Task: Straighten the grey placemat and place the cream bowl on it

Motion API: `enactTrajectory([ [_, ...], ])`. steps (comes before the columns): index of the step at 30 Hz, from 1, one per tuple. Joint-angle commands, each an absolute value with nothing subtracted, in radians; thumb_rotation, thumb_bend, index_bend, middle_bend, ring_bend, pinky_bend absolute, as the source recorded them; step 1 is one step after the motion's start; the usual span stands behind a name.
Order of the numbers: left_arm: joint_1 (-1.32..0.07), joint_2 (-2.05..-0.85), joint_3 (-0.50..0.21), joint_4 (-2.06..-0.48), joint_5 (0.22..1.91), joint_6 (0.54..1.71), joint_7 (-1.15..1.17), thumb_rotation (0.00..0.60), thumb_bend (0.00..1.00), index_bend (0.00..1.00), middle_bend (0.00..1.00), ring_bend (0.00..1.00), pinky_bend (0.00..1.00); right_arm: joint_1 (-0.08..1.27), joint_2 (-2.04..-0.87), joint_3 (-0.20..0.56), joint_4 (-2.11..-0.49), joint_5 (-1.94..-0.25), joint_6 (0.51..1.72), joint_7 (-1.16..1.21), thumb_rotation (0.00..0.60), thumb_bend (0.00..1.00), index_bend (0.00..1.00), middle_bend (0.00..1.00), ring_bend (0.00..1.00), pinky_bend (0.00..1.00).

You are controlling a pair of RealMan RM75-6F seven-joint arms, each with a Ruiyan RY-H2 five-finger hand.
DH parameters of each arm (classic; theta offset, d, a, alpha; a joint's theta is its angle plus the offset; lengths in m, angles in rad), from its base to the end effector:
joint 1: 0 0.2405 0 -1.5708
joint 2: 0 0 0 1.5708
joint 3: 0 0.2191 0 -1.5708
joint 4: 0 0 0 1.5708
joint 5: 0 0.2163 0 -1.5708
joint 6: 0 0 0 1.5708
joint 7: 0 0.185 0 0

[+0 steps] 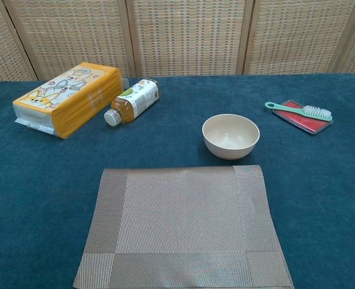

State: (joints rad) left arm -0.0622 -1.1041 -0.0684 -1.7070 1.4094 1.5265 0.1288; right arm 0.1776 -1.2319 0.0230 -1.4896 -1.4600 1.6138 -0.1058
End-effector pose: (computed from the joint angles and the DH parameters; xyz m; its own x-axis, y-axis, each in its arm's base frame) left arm -0.2779 0.2152 0.1480 0.4345 -0.0314 0.9001 0.8976 0.0974 -0.4299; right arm -0.2707 -0.2400 0.1355 0.4876 0.1418 0.8615 -0.8672 -0.0351 0.4967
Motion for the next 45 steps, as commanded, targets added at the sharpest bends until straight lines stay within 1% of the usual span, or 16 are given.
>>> enactTrajectory([
  [1,-0.062,-1.106,-0.068,-1.708,1.41,1.526,0.134,0.6,0.0,0.0,0.0,0.0,0.0,0.175,-1.226,0.028,-1.495,-1.457,1.597,-0.102,0.6,0.0,0.0,0.0,0.0,0.0],
  [8,-0.061,-1.109,-0.072,-1.708,1.403,1.525,0.139,0.6,0.0,0.0,0.0,0.0,0.0,0.19,-1.21,0.026,-1.527,-1.487,1.549,-0.087,0.6,0.0,0.0,0.0,0.0,0.0],
  [10,-0.064,-1.109,-0.075,-1.706,1.4,1.52,0.139,0.6,0.0,0.0,0.0,0.0,0.0,0.239,-1.198,0.035,-1.544,-1.517,1.486,-0.088,0.6,0.0,0.0,0.0,0.0,0.0],
  [15,-0.075,-1.113,-0.086,-1.698,1.374,1.498,0.147,0.6,0.0,0.0,0.0,0.0,0.0,0.416,-1.166,0.08,-1.581,-1.56,1.252,-0.048,0.6,0.0,0.0,0.0,0.0,0.0],
  [16,-0.076,-1.114,-0.087,-1.697,1.371,1.495,0.148,0.6,0.0,0.0,0.0,0.0,0.0,0.432,-1.165,0.085,-1.581,-1.56,1.231,-0.041,0.6,0.0,0.0,0.0,0.0,0.0],
  [19,-0.08,-1.116,-0.091,-1.697,1.357,1.485,0.155,0.6,0.0,0.0,0.0,0.0,0.0,0.497,-1.169,0.105,-1.587,-1.57,1.154,-0.024,0.6,0.0,0.05,0.0,0.0,0.0],
  [21,-0.088,-1.123,-0.096,-1.691,1.338,1.468,0.171,0.6,0.0,0.0,0.0,0.0,0.0,0.576,-1.19,0.127,-1.59,-1.584,1.067,-0.03,0.6,0.0,0.1,0.0,0.0,0.0],
  [24,-0.097,-1.131,-0.102,-1.684,1.312,1.449,0.186,0.6,0.0,0.0,0.0,0.0,0.0,0.647,-1.225,0.153,-1.576,-1.56,0.982,-0.059,0.6,0.0,0.18,0.0,0.0,0.0],
  [27,-0.101,-1.135,-0.106,-1.678,1.295,1.437,0.193,0.6,0.0,0.0,0.0,0.0,0.0,0.681,-1.25,0.166,-1.565,-1.53,0.934,-0.082,0.6,0.02,0.25,0.0,0.0,0.0],
  [33,-0.104,-1.137,-0.115,-1.666,1.263,1.426,0.193,0.6,0.0,0.0,0.0,0.0,0.0,0.751,-1.314,0.187,-1.541,-1.441,0.827,-0.118,0.6,0.11,0.34,0.0,0.0,0.0],
  [38,-0.103,-1.137,-0.12,-1.658,1.244,1.42,0.186,0.6,0.0,0.0,0.0,0.0,0.0,0.791,-1.377,0.183,-1.512,-1.396,0.779,-0.172,0.6,0.15,0.36,0.0,0.0,0.0],
  [45,-0.105,-1.135,-0.123,-1.648,1.23,1.409,0.176,0.6,0.0,0.0,0.0,0.0,0.0,0.819,-1.472,0.172,-1.443,-1.341,0.76,-0.237,0.6,0.24,0.37,0.0,0.0,0.0],
])
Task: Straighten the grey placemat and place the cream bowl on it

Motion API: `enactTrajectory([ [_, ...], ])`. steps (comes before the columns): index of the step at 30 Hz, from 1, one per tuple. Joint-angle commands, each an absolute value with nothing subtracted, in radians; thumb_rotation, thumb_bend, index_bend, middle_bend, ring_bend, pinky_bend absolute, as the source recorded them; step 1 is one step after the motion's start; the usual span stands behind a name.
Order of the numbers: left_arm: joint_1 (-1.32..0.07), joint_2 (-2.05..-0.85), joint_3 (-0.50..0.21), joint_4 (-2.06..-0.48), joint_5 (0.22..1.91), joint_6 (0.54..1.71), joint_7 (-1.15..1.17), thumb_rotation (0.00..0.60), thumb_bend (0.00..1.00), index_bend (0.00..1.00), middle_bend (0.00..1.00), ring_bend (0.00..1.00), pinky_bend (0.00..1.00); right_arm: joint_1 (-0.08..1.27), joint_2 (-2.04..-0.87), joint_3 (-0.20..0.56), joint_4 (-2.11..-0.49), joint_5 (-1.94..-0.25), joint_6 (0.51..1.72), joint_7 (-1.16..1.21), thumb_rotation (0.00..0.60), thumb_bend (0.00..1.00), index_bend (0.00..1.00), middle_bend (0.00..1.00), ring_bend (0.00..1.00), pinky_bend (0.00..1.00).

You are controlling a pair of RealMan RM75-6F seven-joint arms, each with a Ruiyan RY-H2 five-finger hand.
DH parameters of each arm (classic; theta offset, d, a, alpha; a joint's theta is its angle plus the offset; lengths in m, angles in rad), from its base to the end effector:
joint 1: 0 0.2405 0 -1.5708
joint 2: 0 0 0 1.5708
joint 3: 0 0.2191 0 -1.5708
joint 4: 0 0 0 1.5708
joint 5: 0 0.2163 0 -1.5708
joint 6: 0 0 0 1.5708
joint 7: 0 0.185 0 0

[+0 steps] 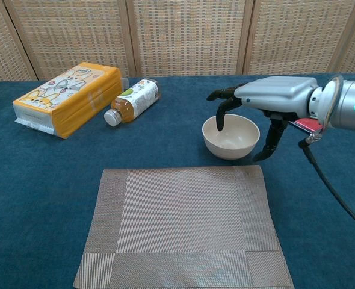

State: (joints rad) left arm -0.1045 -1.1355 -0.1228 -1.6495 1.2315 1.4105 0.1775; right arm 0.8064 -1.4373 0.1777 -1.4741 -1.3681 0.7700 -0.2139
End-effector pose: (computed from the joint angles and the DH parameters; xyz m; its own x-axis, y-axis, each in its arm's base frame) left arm -0.3089 0.2350 0.1446 0.4603 0.0378 0.8870 0.8615 0.2224 -0.4565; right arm -0.0867 -0.3579 -0.0368 0.5963 -0.2449 0.7645 -0.7081 -0.6091 0.3572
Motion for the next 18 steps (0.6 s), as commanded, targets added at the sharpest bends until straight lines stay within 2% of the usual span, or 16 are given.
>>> enactTrajectory([
  [1,-0.106,-1.135,-0.124,-1.647,1.229,1.408,0.175,0.6,0.0,0.0,0.0,0.0,0.0,0.821,-1.481,0.172,-1.434,-1.334,0.759,-0.242,0.6,0.25,0.37,0.0,0.0,0.0],
  [11,-0.108,-1.13,-0.127,-1.644,1.221,1.4,0.164,0.6,0.0,0.0,0.0,0.0,0.0,0.84,-1.572,0.165,-1.307,-1.274,0.753,-0.277,0.6,0.32,0.4,0.0,0.0,0.0],
  [13,-0.107,-1.129,-0.127,-1.646,1.222,1.402,0.16,0.6,0.0,0.0,0.0,0.0,0.0,0.843,-1.585,0.165,-1.286,-1.265,0.751,-0.275,0.6,0.34,0.43,0.0,0.0,0.0],
  [18,-0.107,-1.127,-0.124,-1.648,1.226,1.401,0.158,0.6,0.0,0.0,0.0,0.0,0.0,0.852,-1.616,0.172,-1.234,-1.244,0.745,-0.262,0.6,0.48,0.58,0.0,0.0,0.0],
])
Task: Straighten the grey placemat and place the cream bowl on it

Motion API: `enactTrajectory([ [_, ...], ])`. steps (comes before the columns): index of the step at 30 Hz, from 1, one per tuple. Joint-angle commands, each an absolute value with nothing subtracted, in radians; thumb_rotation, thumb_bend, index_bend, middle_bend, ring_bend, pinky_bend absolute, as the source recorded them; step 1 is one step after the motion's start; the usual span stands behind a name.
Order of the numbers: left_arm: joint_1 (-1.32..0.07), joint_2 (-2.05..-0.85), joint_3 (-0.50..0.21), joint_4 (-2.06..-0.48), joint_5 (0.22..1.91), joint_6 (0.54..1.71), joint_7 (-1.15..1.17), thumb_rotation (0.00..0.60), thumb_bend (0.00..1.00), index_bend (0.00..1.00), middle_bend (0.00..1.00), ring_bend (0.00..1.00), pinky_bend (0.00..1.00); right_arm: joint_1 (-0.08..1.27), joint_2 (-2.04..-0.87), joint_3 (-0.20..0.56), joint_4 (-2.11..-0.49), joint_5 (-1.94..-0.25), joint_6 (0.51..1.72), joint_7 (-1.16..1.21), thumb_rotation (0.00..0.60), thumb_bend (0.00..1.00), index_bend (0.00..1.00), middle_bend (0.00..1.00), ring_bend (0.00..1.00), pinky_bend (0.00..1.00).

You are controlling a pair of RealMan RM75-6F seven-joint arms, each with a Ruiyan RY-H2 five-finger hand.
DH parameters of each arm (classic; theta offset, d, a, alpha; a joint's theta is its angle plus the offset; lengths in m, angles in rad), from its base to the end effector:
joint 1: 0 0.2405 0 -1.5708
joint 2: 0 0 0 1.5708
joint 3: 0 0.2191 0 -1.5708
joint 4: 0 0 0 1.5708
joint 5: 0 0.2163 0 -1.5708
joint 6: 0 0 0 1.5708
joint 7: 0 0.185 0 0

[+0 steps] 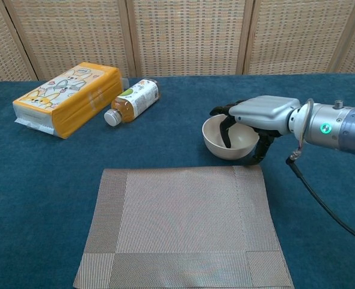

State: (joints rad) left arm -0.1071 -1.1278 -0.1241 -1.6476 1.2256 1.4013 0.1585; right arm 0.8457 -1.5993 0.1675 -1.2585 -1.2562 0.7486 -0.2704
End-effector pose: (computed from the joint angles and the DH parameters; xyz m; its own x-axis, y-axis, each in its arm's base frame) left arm -0.3108 0.2360 0.1464 0.4493 0.0397 0.8925 0.8661 0.2257 -0.4461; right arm -0.1072 -0.3802 -0.0681 0.6221 -0.2648 0.7368 -0.7295 -0.5377 0.4228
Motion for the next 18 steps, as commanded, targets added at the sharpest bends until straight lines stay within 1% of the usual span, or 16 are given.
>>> enactTrajectory([
  [1,-0.107,-1.127,-0.124,-1.648,1.226,1.402,0.158,0.6,0.0,0.0,0.0,0.0,0.0,0.854,-1.623,0.173,-1.222,-1.24,0.744,-0.257,0.6,0.5,0.6,0.0,0.0,0.0],
  [3,-0.107,-1.127,-0.124,-1.647,1.225,1.402,0.156,0.6,0.0,0.0,0.0,0.0,0.0,0.855,-1.631,0.177,-1.207,-1.237,0.746,-0.239,0.6,0.56,0.65,0.0,0.0,0.0],
  [6,-0.107,-1.126,-0.125,-1.645,1.224,1.401,0.154,0.6,0.0,0.0,0.0,0.0,0.0,0.854,-1.635,0.177,-1.197,-1.249,0.757,-0.214,0.6,0.61,0.71,0.0,0.0,0.0],
  [11,-0.11,-1.128,-0.125,-1.642,1.22,1.397,0.156,0.6,0.0,0.0,0.0,0.0,0.0,0.836,-1.625,0.196,-1.193,-1.284,0.818,-0.116,0.6,0.62,0.76,0.0,0.0,0.0],
  [15,-0.11,-1.129,-0.124,-1.642,1.221,1.398,0.158,0.6,0.0,0.0,0.0,0.0,0.0,0.814,-1.579,0.209,-1.176,-1.304,0.862,-0.038,0.6,0.62,0.76,0.0,0.0,0.0],
  [18,-0.111,-1.13,-0.122,-1.644,1.224,1.399,0.162,0.6,0.0,0.0,0.0,0.0,0.0,0.795,-1.534,0.214,-1.147,-1.292,0.866,-0.003,0.6,0.62,0.76,0.0,0.0,0.0],
])
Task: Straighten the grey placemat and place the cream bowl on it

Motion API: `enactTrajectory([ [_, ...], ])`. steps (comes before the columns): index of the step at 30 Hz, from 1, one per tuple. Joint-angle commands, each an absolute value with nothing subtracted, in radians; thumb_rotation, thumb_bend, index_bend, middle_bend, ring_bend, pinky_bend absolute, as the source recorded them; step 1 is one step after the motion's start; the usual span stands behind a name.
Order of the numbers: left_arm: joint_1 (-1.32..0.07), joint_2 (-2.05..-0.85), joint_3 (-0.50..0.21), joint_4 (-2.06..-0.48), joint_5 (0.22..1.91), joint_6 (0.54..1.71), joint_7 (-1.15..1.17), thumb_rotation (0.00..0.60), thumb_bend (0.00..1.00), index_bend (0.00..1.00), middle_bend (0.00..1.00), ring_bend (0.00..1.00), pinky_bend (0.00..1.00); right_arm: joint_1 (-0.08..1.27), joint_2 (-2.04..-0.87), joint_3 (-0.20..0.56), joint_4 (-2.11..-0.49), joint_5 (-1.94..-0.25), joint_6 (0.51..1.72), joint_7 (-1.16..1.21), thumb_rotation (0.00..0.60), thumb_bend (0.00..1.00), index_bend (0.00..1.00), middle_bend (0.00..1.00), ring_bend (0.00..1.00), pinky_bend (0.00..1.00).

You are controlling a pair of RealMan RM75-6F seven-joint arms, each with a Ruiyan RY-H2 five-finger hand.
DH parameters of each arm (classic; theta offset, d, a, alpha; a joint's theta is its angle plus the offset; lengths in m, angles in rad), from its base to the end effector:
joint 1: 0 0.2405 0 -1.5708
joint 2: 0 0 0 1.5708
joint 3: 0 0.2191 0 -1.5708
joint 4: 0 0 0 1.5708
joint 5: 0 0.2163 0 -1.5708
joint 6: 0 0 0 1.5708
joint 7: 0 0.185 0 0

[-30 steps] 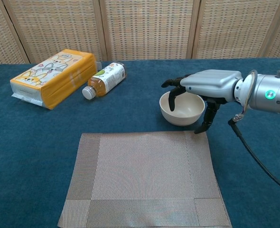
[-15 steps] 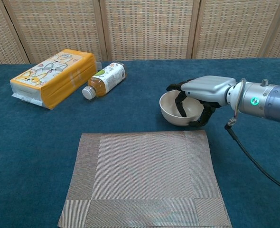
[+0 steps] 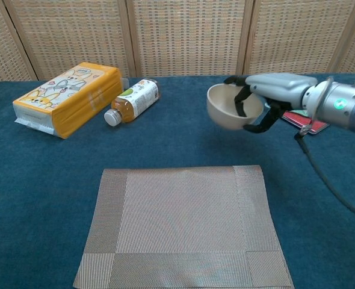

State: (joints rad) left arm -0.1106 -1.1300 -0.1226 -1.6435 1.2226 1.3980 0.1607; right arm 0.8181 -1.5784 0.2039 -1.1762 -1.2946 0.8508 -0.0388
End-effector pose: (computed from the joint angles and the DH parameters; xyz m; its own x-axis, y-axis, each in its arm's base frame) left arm -0.3115 0.2367 0.1455 0.4518 0.0435 0.8910 0.8644 0.2255 -0.4493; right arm -0.1216 -0.4097 -0.0269 0.4532 -0.2178 0.8644 -0.8414 -0.4249 0.3340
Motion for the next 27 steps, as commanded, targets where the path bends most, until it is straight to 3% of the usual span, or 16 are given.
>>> enactTrajectory([
  [1,-0.11,-1.131,-0.121,-1.646,1.225,1.4,0.163,0.6,0.0,0.0,0.0,0.0,0.0,0.789,-1.522,0.214,-1.135,-1.287,0.864,0.006,0.6,0.62,0.76,0.0,0.0,0.0],
  [12,-0.104,-1.13,-0.111,-1.665,1.253,1.422,0.173,0.6,0.0,0.0,0.0,0.0,0.0,0.695,-1.47,0.165,-0.936,-1.23,0.781,0.137,0.6,0.62,0.76,0.0,0.0,0.0],
  [17,-0.106,-1.131,-0.108,-1.675,1.262,1.424,0.183,0.6,0.0,0.0,0.0,0.0,0.0,0.635,-1.436,0.093,-0.926,-1.309,0.79,0.247,0.6,0.62,0.76,0.0,0.0,0.0],
  [25,-0.11,-1.131,-0.106,-1.679,1.266,1.421,0.189,0.6,0.0,0.0,0.0,0.0,0.0,0.595,-1.443,0.041,-0.867,-1.379,0.808,0.346,0.6,0.61,0.75,0.0,0.0,0.0],
  [27,-0.11,-1.13,-0.105,-1.682,1.267,1.42,0.189,0.6,0.0,0.0,0.0,0.0,0.0,0.591,-1.444,0.033,-0.856,-1.393,0.814,0.352,0.6,0.57,0.63,0.0,0.0,0.0],
])
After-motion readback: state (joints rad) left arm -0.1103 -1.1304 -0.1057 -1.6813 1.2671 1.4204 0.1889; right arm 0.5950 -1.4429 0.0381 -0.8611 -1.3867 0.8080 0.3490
